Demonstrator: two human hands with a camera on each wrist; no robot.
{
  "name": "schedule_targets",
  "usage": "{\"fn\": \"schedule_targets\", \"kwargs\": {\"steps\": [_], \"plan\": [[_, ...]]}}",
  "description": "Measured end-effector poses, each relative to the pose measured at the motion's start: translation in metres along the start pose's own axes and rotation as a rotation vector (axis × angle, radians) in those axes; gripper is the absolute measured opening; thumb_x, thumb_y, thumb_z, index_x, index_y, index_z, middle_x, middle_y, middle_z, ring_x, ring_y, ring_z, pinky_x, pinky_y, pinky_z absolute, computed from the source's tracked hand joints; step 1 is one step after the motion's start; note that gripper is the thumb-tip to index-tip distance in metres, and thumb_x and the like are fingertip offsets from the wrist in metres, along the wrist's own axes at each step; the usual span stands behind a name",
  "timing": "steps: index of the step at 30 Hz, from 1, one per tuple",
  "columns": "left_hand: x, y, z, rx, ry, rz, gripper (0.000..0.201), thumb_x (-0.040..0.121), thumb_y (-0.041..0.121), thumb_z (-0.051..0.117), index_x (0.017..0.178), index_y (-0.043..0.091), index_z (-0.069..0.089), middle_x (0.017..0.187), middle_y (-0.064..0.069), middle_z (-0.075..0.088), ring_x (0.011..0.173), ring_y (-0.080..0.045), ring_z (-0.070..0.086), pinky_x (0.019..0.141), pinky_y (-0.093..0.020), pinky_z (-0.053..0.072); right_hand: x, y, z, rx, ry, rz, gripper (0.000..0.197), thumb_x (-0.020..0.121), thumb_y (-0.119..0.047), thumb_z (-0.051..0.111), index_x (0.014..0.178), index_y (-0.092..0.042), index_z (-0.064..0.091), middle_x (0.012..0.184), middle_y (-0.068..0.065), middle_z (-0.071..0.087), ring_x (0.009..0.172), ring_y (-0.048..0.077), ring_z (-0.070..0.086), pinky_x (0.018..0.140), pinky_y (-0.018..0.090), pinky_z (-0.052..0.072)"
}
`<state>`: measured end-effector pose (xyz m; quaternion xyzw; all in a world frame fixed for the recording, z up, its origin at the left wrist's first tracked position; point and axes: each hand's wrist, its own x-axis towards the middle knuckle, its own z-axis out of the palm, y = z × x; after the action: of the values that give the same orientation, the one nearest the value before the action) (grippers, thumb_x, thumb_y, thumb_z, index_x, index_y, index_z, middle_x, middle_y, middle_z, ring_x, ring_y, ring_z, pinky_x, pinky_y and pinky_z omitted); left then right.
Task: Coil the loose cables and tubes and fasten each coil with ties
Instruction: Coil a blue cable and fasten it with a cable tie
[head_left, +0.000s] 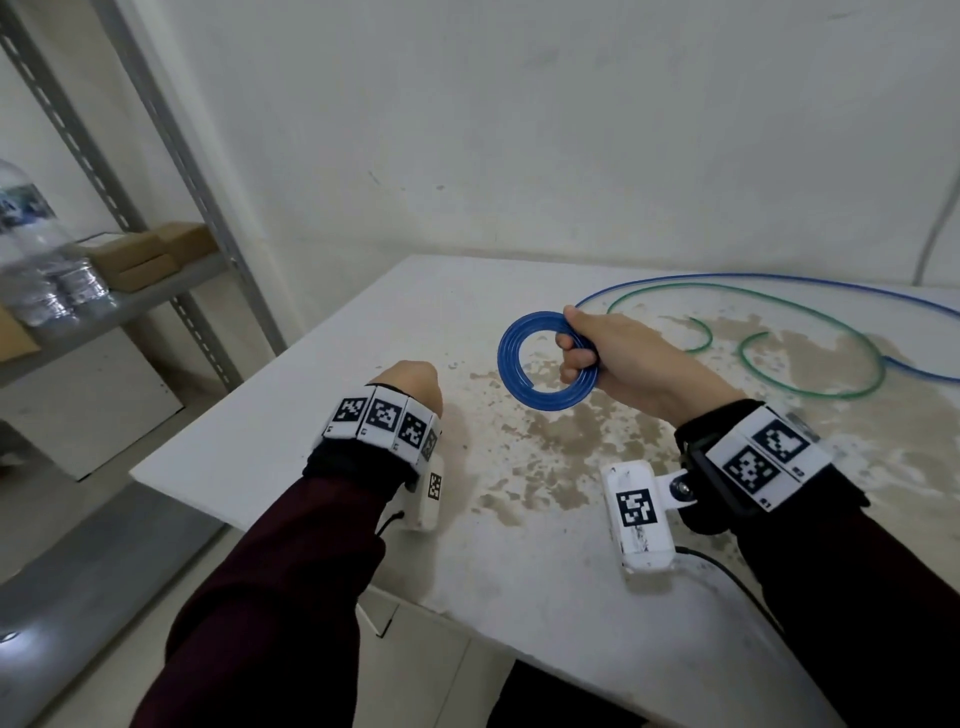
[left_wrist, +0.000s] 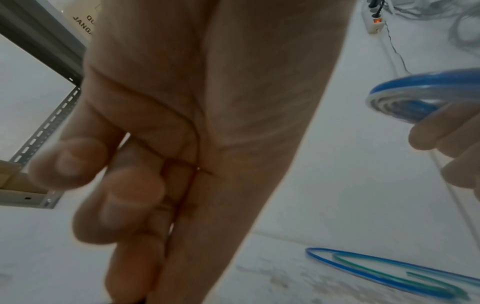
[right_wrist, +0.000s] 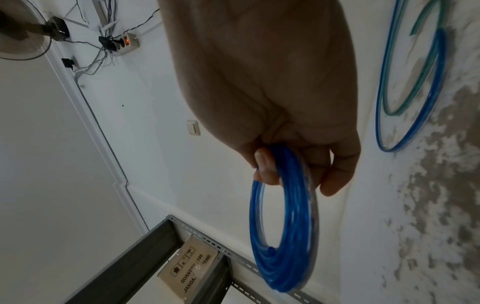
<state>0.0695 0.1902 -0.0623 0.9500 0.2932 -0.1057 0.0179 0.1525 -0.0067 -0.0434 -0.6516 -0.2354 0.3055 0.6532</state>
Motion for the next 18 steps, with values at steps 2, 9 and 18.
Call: {"fn": "schedule_targets", "kwargs": {"steps": [2, 9, 18], "plan": [[0.0, 0.0, -0.007, -0.018, -0.018, -0.001, 0.025, 0.085, 0.007, 0.063, 0.066, 0.01, 0.047, 0.086, -0.009, 0.055, 0.078, -0.027, 0.055, 0.065, -0.03, 0.043, -0.001, -0.001, -0.001, -0.002, -0.003, -0.001, 0.039, 0.104, -0.031, 0.032, 0.075, -0.01, 0.048, 0.049, -0.006, 0.033, 0.051, 0.013, 0.042, 0.061, 0.023, 0.041], [-0.019, 0.004, -0.06, -0.466, 0.012, 0.152, 0.008, 0.089, 0.0, 0.053, 0.088, 0.0, 0.061, 0.079, -0.015, 0.071, 0.064, -0.02, 0.072, 0.062, -0.032, 0.058, -0.004, -0.01, -0.011, 0.044, -0.009, -0.029, 0.038, 0.104, -0.029, 0.033, 0.075, -0.009, 0.049, 0.053, -0.003, 0.031, 0.049, 0.013, 0.04, 0.062, 0.025, 0.04], [-0.04, 0.07, -0.1, -1.281, 0.209, 0.67, 0.01, 0.087, -0.001, 0.062, 0.084, 0.007, 0.058, 0.082, -0.013, 0.065, 0.066, -0.015, 0.064, 0.076, -0.028, 0.056, -0.03, -0.046, -0.063, 0.052, -0.005, -0.162, 0.038, 0.103, -0.031, 0.033, 0.074, -0.011, 0.047, 0.054, -0.004, 0.029, 0.054, 0.015, 0.038, 0.065, 0.025, 0.038]]}}
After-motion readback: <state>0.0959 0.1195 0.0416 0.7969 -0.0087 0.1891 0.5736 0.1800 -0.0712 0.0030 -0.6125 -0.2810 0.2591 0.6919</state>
